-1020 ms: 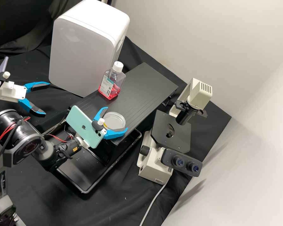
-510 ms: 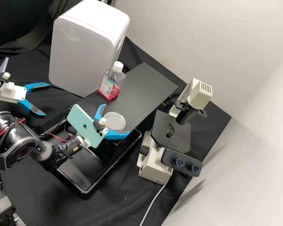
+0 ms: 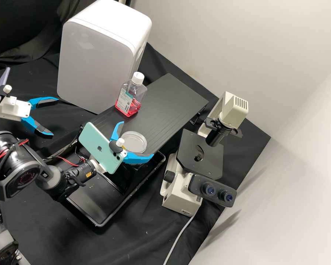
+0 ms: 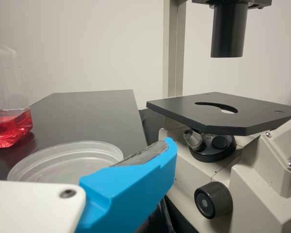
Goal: Remove the lid from the petri dish
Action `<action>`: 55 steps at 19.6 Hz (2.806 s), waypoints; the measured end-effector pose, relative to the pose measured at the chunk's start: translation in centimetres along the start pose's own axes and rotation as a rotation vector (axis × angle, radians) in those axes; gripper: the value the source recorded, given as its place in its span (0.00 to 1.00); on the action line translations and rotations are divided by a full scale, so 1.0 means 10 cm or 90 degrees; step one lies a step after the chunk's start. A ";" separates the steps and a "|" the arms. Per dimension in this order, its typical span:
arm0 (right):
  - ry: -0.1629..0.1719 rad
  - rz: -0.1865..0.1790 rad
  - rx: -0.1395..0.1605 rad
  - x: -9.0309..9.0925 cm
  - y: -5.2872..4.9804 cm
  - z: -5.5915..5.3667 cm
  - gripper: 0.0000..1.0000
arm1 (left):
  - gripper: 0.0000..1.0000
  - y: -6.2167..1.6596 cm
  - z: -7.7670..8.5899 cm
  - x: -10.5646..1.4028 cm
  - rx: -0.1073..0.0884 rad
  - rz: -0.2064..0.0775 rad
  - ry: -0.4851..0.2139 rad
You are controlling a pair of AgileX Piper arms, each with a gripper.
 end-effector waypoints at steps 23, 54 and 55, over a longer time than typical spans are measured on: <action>0.000 0.000 0.004 0.00 0.00 0.00 0.00 | 1.00 -0.002 0.02 0.00 -0.001 0.000 -0.001; 0.003 -0.003 0.000 0.00 -0.02 -0.02 1.00 | 1.00 -0.034 0.00 0.01 -0.006 -0.006 0.007; 0.003 -0.003 0.000 0.00 -0.02 -0.02 1.00 | 1.00 -0.034 0.00 0.01 -0.006 -0.006 0.007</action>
